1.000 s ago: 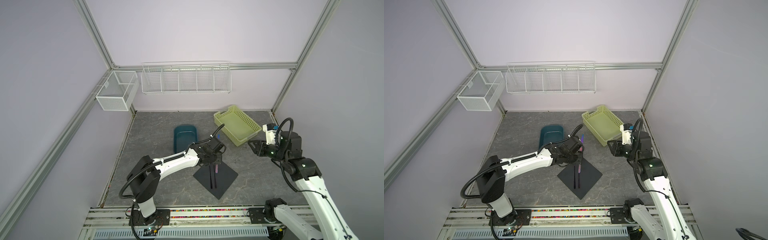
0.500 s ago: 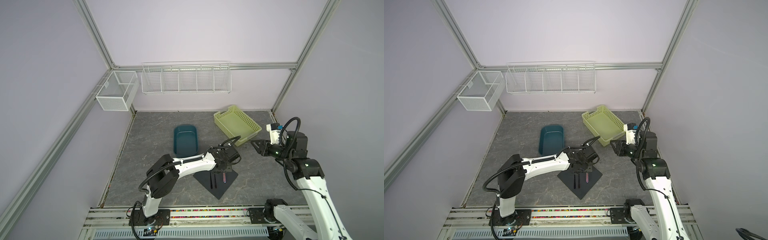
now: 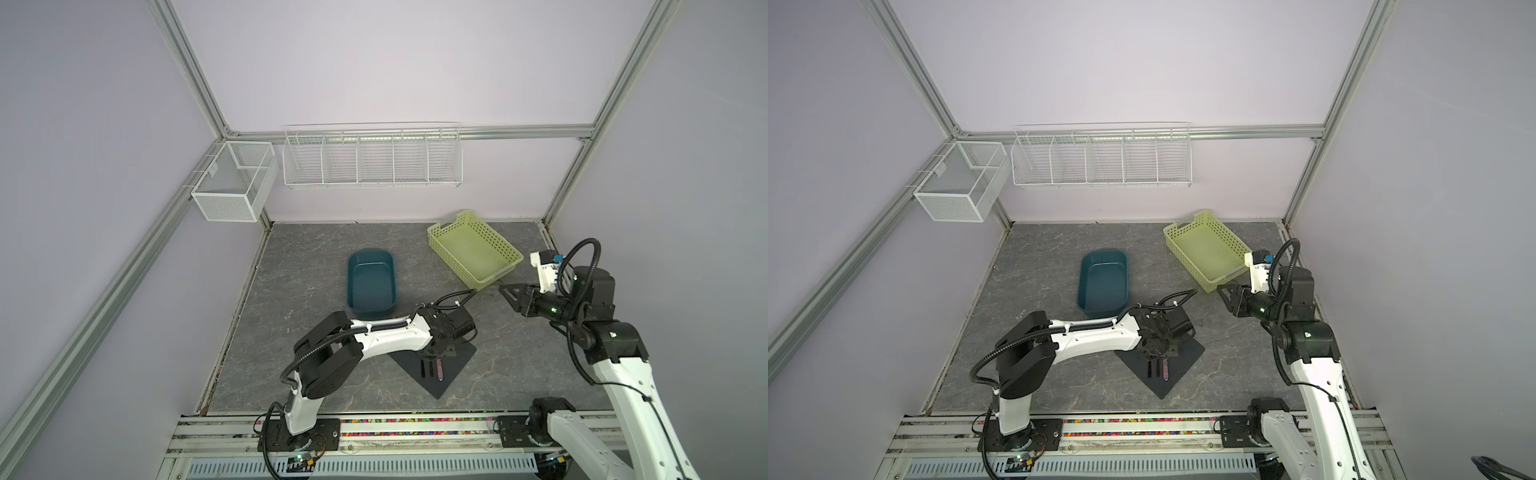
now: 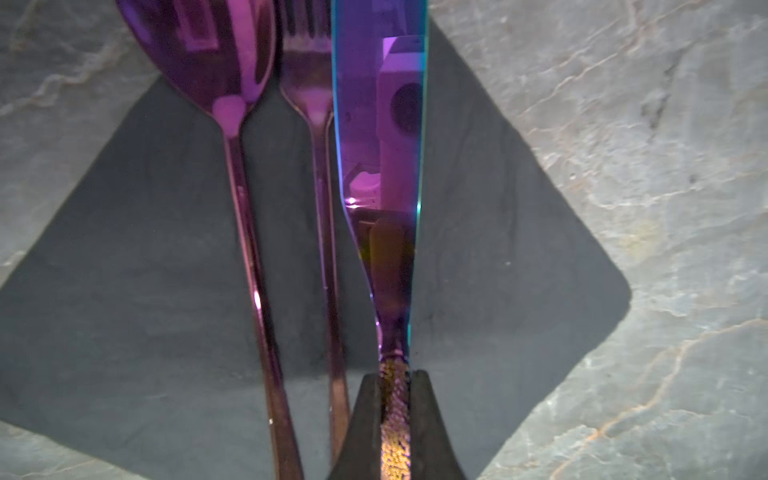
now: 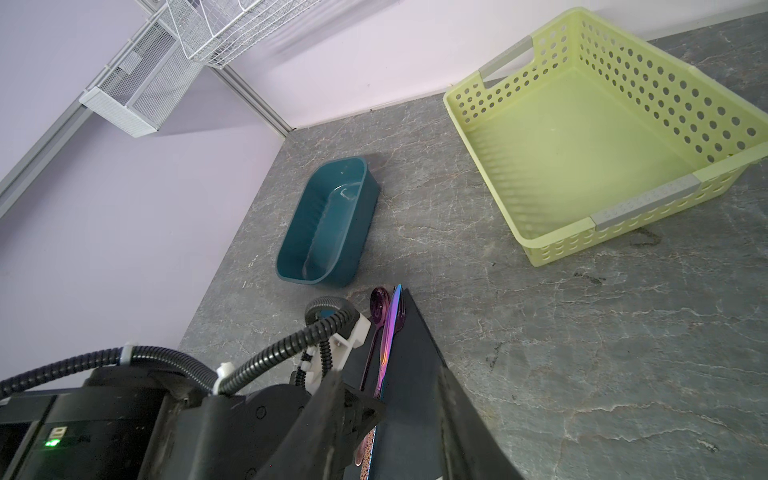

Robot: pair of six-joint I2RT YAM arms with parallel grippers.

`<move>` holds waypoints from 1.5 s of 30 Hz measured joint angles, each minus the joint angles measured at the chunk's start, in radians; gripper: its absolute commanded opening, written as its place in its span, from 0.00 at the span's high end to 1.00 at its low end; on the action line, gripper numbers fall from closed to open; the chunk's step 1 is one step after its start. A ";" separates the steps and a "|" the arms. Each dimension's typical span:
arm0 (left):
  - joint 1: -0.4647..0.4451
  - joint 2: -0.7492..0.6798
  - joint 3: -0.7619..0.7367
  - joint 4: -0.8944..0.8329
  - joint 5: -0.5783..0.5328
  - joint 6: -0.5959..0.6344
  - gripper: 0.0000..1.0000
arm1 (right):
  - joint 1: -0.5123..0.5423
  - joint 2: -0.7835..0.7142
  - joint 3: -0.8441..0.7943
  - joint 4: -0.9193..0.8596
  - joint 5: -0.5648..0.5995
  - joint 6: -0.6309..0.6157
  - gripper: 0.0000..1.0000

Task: Place the utensils on the paper napkin and roll it up
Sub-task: 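Lower the knife tip onto the napkin beside the fork with the left gripper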

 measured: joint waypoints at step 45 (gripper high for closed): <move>-0.004 0.101 0.146 -0.134 -0.014 0.025 1.00 | 0.013 -0.016 -0.002 -0.004 0.005 -0.005 0.60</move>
